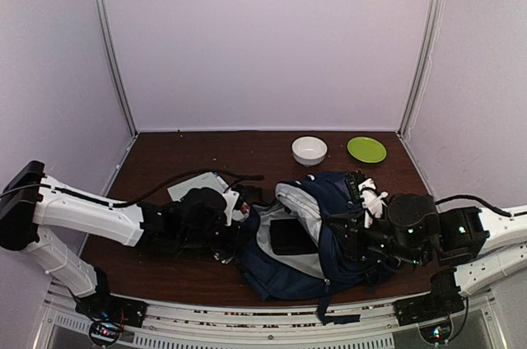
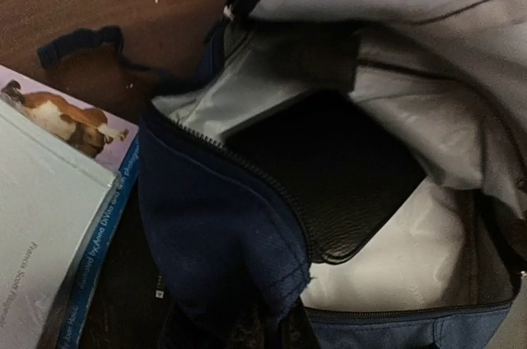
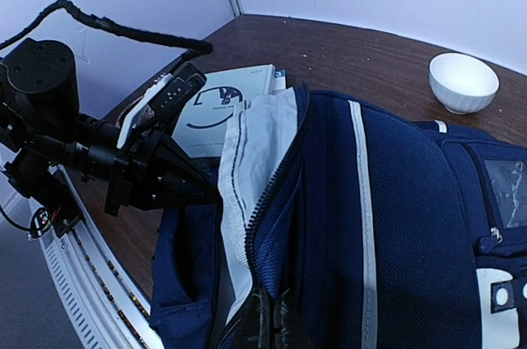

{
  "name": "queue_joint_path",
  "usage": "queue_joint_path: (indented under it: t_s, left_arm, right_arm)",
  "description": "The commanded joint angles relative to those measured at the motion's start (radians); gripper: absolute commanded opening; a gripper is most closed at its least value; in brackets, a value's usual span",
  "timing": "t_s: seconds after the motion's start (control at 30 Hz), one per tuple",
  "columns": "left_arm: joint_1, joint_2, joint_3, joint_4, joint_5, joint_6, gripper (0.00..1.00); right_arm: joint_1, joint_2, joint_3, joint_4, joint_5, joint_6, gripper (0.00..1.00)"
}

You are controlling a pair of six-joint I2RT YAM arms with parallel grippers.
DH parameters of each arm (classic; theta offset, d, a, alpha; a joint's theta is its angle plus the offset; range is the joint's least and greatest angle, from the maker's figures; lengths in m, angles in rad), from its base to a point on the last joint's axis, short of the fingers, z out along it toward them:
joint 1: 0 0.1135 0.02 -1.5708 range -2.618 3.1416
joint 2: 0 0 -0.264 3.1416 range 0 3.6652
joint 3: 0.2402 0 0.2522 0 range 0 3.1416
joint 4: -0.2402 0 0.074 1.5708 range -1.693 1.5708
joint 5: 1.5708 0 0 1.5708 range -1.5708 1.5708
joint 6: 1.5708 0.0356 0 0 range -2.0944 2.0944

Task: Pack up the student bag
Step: Adjust the stationery in the student bag, then adjust the student bag at the center of the board.

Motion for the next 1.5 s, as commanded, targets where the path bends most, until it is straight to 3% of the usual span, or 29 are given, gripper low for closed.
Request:
queue_joint_path:
  t_s: [0.0, 0.17, 0.4, 0.5, 0.63, 0.7, 0.87, 0.93, 1.0, 1.2, 1.37, 1.47]
  left_arm:
    - [-0.003, 0.112, 0.159, 0.009, -0.004, 0.026, 0.0]
    - [0.019, 0.157, 0.259, 0.001, -0.004, 0.066, 0.0]
    - [0.021, 0.072, 0.154, 0.014, 0.009, 0.068, 0.01]
    - [0.021, 0.022, 0.116, -0.009, 0.012, 0.076, 0.23]
    - [0.021, -0.064, 0.123, -0.09, -0.011, 0.118, 0.6]
    - [0.021, -0.111, 0.146, -0.139, -0.035, 0.139, 0.73]
    - [0.027, -0.228, 0.199, -0.226, -0.121, 0.189, 0.94]
    - [0.052, -0.249, 0.233, -0.248, -0.122, 0.204, 0.98]
    - [0.097, -0.244, 0.274, -0.244, -0.084, 0.216, 0.98]
    - [0.253, -0.066, 0.435, -0.178, 0.123, 0.229, 0.98]
    - [0.292, 0.231, 0.73, -0.298, 0.239, 0.249, 0.98]
    - [0.292, 0.36, 0.851, -0.296, 0.291, 0.248, 0.97]
  right_arm:
    - [-0.003, 0.022, -0.034, -0.088, 0.103, 0.087, 0.0]
    - [0.002, -0.001, 0.0, -0.13, 0.162, 0.107, 0.0]
    - [0.003, -0.123, -0.068, -0.032, 0.181, 0.112, 0.0]
    - [0.003, -0.095, -0.05, -0.051, 0.166, 0.094, 0.0]
    - [0.005, -0.06, -0.027, -0.086, 0.124, 0.096, 0.02]
    - [0.004, -0.058, -0.023, -0.088, 0.107, 0.106, 0.15]
    - [-0.006, -0.033, 0.03, -0.11, 0.032, 0.128, 0.69]
    - [-0.017, -0.014, 0.072, -0.136, 0.009, 0.142, 0.86]
    - [-0.038, -0.003, 0.109, -0.138, -0.03, 0.149, 0.95]
    - [-0.145, -0.036, 0.143, -0.063, -0.078, 0.228, 1.0]
    - [-0.25, -0.093, 0.117, -0.334, 0.148, 0.524, 0.99]
    - [-0.343, -0.17, 0.028, -0.481, 0.175, 0.692, 0.98]
